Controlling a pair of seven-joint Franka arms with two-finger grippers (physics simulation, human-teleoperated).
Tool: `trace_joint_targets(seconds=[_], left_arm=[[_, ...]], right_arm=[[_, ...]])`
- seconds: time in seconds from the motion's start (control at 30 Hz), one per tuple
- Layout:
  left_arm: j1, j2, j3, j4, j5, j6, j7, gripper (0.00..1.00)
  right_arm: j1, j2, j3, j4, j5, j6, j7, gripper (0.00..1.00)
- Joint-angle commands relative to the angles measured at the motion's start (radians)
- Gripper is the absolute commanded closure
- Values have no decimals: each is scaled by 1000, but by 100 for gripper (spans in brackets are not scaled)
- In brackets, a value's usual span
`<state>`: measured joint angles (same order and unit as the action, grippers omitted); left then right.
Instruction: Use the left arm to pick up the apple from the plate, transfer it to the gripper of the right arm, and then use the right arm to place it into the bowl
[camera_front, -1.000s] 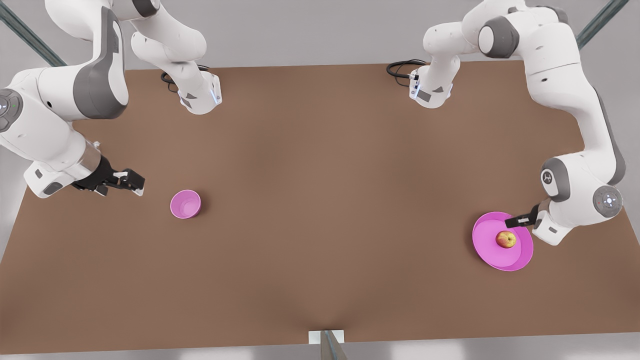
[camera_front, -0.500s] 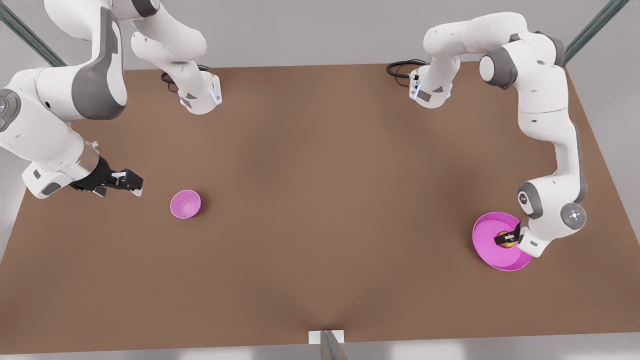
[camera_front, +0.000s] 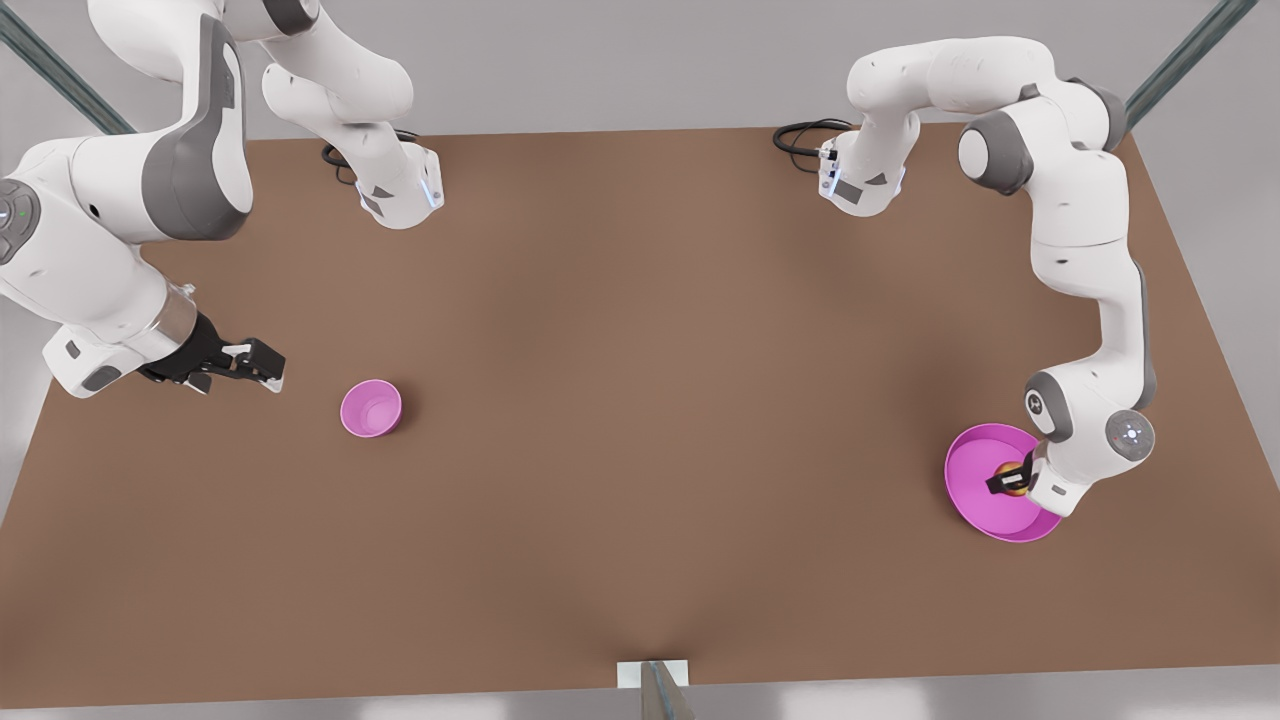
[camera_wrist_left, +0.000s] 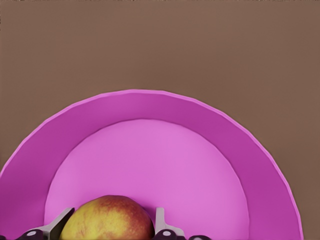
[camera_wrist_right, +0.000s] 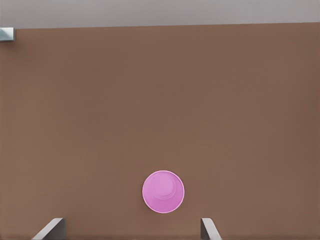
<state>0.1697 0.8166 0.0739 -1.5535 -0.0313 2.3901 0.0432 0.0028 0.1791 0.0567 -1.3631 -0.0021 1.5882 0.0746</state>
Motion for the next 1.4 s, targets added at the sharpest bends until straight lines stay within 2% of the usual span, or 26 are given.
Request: trace_joint_targets(seconds=[0.0,0.2,0.33,0.37,0.43,0.5,0.53,0.63,0.8,0.9,0.93,0.97,1.1,1.23,1.33,1.37], left_arm=[[-1,-1,0,1,1,12,3,19],[-12,-24,0,15,5,-20,1,26],[-88,-134,-6,145,8,-360,6,27],[-147,-194,-40,145,8,-414,32,27],[-196,-224,-101,156,-2,-416,32,27],[-191,-243,-248,158,-59,-427,116,26],[-185,-238,-327,164,-215,-408,256,25],[-208,-156,-448,190,-539,-212,769,24],[-275,-65,-494,250,-1010,-91,1401,24],[-341,13,-496,319,-1180,-72,1644,25],[-377,62,-496,352,-1282,-54,1797,25],[-403,79,-496,357,-1366,-23,1889,26],[-475,216,-520,536,-1431,24,1971,27],[-532,266,-552,619,-1431,122,1971,27],[-539,268,-571,619,-1431,146,1971,27],[-547,274,-571,628,-1432,153,1971,27]], right_arm=[[0,-1,0,-1,1,-1,-4,0],[3,-1,3,-1,1,-2,2,0],[3,-1,3,-1,1,-2,1,0],[2,-1,3,-2,1,-2,-3,0],[2,-1,3,-2,1,-2,-4,0],[3,-1,3,-1,1,-2,2,0],[3,-1,6,-2,2,-2,4,0],[14,17,11,-2,83,1,10,0],[29,166,11,1,603,45,22,0],[45,229,17,-1,675,67,5,0],[52,295,25,-1,821,99,-10,0],[58,318,40,-1,855,119,-52,0],[65,405,49,6,970,236,-162,0],[66,453,61,2,1021,256,-318,0],[66,487,160,4,1022,372,-338,0],[66,497,164,2,1036,381,-377,0]])
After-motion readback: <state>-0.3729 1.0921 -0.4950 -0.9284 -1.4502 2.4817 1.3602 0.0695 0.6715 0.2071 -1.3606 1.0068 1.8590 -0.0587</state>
